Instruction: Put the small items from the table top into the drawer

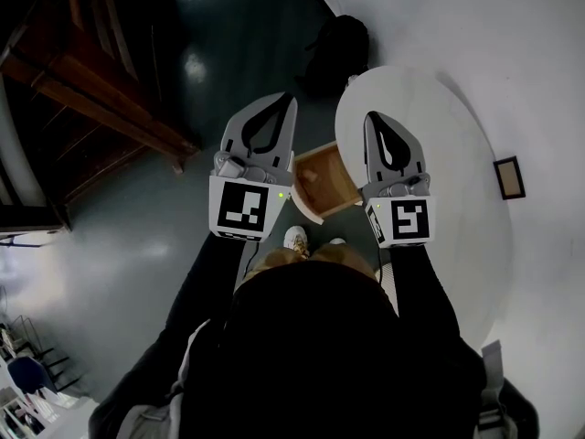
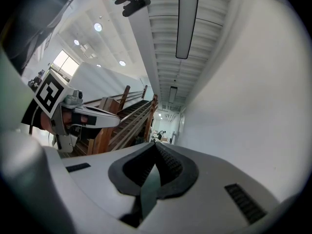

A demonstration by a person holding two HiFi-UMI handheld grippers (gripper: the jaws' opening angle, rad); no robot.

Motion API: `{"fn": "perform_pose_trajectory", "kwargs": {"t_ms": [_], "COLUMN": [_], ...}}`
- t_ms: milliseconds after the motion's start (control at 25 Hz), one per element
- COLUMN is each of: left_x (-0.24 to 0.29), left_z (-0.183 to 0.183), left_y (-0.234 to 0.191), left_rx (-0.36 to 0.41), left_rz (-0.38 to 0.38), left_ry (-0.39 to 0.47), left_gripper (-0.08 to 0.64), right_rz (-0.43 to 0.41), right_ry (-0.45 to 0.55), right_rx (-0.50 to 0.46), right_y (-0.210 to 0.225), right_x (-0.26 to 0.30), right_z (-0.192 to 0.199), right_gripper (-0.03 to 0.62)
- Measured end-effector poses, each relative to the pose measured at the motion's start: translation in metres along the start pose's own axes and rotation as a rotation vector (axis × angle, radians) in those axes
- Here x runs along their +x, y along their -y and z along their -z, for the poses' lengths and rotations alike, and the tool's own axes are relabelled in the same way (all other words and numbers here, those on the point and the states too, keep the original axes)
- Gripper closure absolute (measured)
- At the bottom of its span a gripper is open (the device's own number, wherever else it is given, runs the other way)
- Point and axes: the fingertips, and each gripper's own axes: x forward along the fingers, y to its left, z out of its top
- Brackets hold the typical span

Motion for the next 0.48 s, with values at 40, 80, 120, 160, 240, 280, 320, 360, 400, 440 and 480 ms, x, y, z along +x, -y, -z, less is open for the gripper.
{"fn": "perform_pose_trajectory", "kwargs": {"t_ms": [40,80,120,160,240,280,320,360,400,440,480], "left_x": [-0.001,-0.002,-0.002,-0.003,-0.005,-0.006,-0.007,-0.008,-0.009,-0.011,-0.012], "left_z": [0.000,0.000,-0.001,-0.001,-0.004,-0.005,-0.006,-0.006,-0.006,-0.005,-0.004], "left_y": [0.000,0.001,0.001,0.001,-0.001,-0.001,-0.002,-0.002,-0.001,-0.001,-0.001], "left_rx": [0.002,0.006,0.011,0.011,0.000,-0.004,-0.004,0.000,0.005,0.011,0.017], "left_rz": [0.001,0.004,0.006,0.006,-0.001,-0.004,-0.006,-0.007,-0.007,-0.006,-0.006], "left_ry": [0.000,0.000,0.000,0.001,0.007,0.010,0.012,0.013,0.012,0.011,0.009], "left_gripper": [0.545,0.545,0.545,0.545,0.545,0.545,0.545,0.545,0.545,0.545,0.545], "right_rz": [-0.001,-0.002,-0.004,-0.005,-0.006,-0.007,-0.007,-0.007,-0.007,-0.008,-0.008], "right_ry": [0.002,0.003,0.004,0.004,0.003,0.004,0.005,0.005,0.006,0.006,0.007], "right_rx": [0.002,0.004,0.005,0.005,0.002,0.000,0.000,0.001,0.004,0.006,0.008], "right_y": [-0.001,-0.002,-0.002,-0.003,-0.004,-0.005,-0.006,-0.006,-0.007,-0.008,-0.010], "right_x": [0.000,-0.001,-0.001,-0.001,0.000,-0.001,-0.001,-0.001,-0.002,-0.002,-0.002], "right_z": [-0.001,-0.001,-0.002,-0.002,-0.002,-0.003,-0.003,-0.003,-0.003,-0.003,-0.003], "right_gripper": [0.565,0.565,0.565,0.565,0.565,0.565,0.565,0.565,0.565,0.565,0.565]}}
